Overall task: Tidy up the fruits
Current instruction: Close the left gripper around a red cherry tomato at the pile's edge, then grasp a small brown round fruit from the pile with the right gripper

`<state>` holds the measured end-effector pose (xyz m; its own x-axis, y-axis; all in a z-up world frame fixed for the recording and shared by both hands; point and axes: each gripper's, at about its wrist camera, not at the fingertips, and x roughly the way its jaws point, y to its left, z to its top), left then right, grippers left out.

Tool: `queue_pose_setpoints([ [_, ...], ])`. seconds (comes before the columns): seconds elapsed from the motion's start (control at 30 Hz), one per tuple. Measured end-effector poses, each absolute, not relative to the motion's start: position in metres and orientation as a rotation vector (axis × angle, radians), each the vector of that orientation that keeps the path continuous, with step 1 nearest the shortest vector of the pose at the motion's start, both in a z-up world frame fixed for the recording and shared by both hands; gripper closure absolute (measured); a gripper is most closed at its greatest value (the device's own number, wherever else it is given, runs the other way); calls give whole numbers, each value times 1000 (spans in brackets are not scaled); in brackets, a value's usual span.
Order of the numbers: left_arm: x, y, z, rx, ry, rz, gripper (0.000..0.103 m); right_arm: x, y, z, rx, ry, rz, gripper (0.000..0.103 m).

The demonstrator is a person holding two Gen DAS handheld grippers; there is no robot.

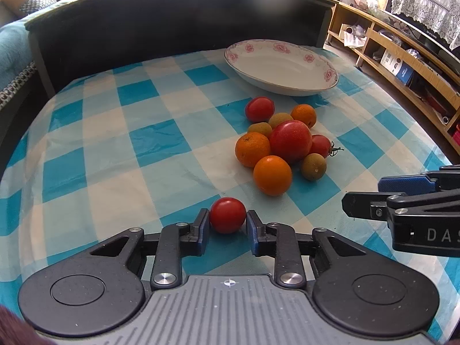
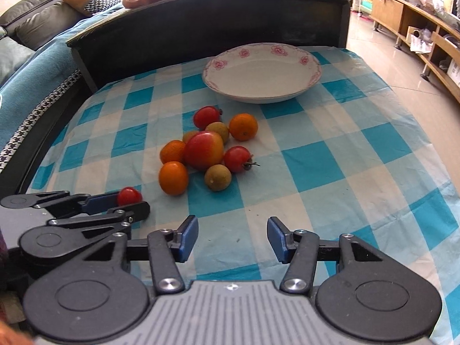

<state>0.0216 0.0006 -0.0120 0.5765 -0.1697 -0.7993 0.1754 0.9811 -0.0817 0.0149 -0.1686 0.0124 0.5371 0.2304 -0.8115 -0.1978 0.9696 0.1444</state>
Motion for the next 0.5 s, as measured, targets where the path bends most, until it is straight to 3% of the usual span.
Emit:
queue_pose_setpoints([
  [0.5, 23, -3, -13, -5, 940, -251, 69, 38, -151, 11, -87, 954, 434, 59],
])
